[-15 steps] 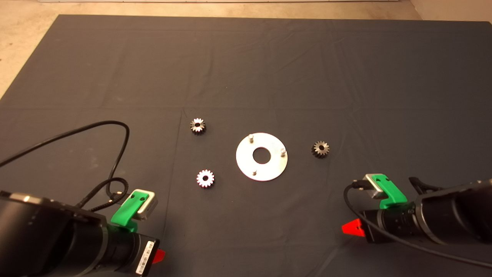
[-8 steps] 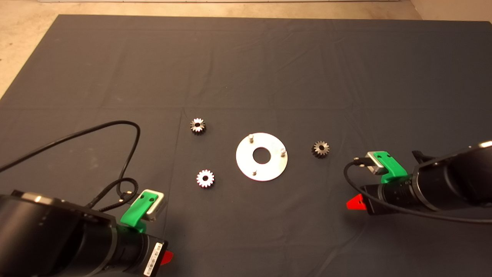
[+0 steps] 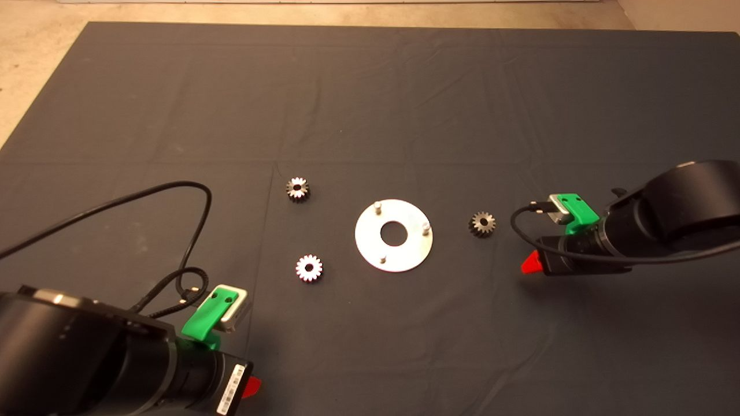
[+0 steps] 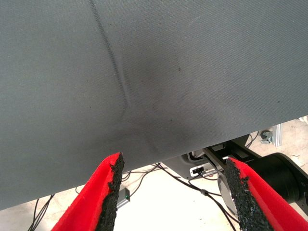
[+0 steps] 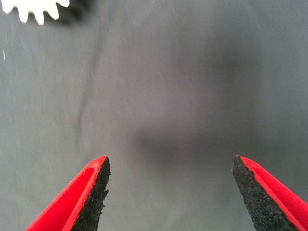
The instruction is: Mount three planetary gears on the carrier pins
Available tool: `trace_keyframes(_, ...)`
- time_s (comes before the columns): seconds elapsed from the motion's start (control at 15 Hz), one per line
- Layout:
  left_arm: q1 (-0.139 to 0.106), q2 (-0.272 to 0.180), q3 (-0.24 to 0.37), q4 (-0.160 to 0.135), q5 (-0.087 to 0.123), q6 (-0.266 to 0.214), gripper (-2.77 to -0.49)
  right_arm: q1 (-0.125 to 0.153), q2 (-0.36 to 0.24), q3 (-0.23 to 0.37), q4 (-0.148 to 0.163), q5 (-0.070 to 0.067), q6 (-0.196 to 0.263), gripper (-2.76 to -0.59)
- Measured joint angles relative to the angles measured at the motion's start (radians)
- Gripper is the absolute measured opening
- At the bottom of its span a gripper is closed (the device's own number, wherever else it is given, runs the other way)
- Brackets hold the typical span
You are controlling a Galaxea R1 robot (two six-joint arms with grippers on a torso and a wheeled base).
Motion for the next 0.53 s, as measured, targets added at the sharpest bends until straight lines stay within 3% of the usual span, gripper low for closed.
trace_keyframes(0.53,0.003,0.025,0.000,0.000,0.000,-0.024,-1.80,0.023,0.129,-0.128,0.011,0.002,-0.029,-1.47)
